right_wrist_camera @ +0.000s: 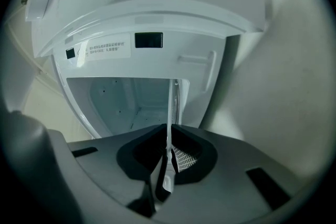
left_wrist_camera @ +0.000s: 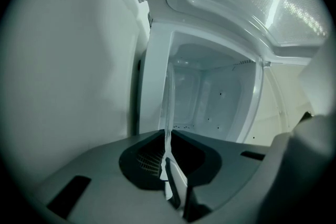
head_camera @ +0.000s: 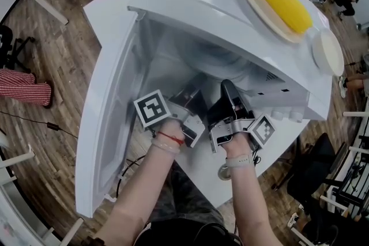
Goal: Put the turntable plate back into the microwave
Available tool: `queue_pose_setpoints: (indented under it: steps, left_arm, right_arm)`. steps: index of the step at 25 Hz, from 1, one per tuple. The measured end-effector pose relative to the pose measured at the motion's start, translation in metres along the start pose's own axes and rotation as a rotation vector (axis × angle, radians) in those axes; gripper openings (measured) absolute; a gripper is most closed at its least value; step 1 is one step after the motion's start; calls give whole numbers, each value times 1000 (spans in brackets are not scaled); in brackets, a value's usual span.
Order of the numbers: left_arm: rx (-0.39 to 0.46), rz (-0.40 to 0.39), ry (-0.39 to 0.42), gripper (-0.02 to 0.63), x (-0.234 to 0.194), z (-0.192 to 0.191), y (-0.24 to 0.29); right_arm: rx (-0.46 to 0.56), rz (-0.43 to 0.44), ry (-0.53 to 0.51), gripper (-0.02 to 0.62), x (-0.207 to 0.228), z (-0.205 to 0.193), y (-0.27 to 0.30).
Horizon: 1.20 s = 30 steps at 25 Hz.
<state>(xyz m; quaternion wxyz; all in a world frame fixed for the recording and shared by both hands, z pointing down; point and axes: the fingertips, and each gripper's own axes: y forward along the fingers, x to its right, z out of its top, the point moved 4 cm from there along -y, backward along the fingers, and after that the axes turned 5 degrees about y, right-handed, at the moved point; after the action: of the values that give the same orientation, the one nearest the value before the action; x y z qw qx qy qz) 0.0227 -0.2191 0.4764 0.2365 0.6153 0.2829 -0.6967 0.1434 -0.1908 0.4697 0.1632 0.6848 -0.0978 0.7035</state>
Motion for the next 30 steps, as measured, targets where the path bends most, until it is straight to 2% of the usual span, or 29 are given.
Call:
queue_pose_setpoints:
  steps: [8, 17, 20, 30]
  left_arm:
    - [32, 7, -25, 40, -3, 1, -2]
    - [73, 3, -28, 40, -4, 4, -7]
    - [84, 4, -32, 40, -4, 5, -12]
    - [33, -18, -27, 38, 0, -9, -17]
  right_arm:
    - [2, -18, 44, 46, -1, -2, 1]
    - [-24, -48, 52, 41, 18, -5, -2]
    - [-19, -43, 55, 41, 9, -7, 1]
    - [7, -35, 16, 41, 13, -2, -2]
